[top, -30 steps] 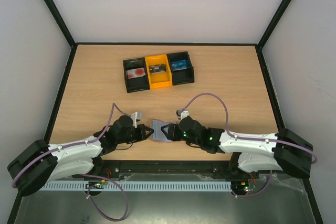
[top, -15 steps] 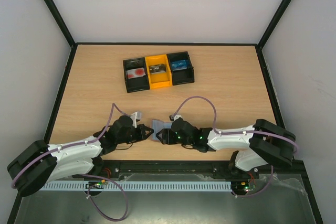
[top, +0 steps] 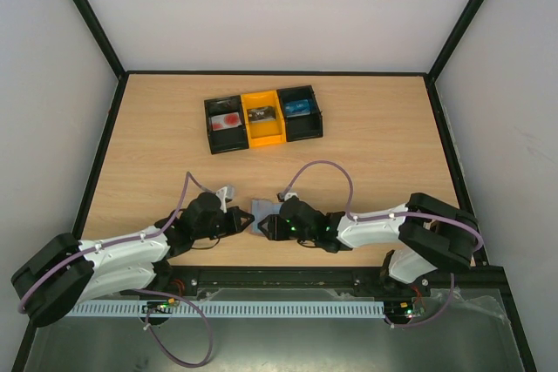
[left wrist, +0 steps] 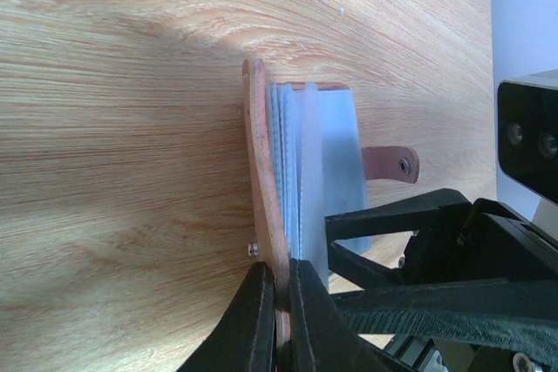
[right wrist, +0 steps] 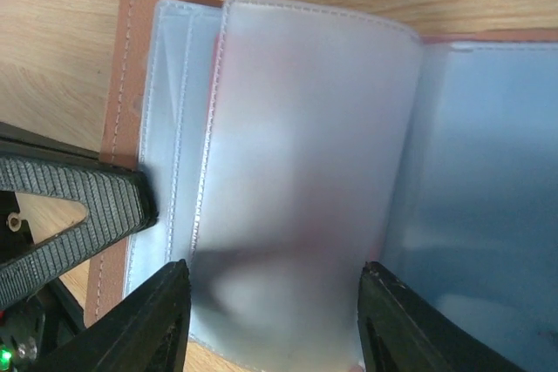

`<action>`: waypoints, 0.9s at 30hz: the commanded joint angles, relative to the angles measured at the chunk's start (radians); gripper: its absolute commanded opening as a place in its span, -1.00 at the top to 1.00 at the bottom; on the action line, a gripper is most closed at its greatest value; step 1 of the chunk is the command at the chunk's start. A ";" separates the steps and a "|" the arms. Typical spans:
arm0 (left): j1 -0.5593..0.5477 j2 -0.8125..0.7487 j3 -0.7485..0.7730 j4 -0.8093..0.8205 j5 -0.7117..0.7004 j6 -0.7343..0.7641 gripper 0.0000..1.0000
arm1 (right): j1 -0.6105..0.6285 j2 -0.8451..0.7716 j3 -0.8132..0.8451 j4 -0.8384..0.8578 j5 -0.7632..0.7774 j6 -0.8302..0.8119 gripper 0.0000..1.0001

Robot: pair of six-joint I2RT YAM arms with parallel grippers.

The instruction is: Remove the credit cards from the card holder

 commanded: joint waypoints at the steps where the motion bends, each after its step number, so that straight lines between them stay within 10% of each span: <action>1: -0.009 -0.010 -0.005 0.010 -0.008 -0.001 0.94 | 0.005 0.007 -0.003 -0.029 0.053 0.004 0.07; 27: -0.008 -0.010 -0.006 0.005 -0.008 0.004 0.95 | 0.006 -0.274 0.013 -0.372 0.332 0.033 0.19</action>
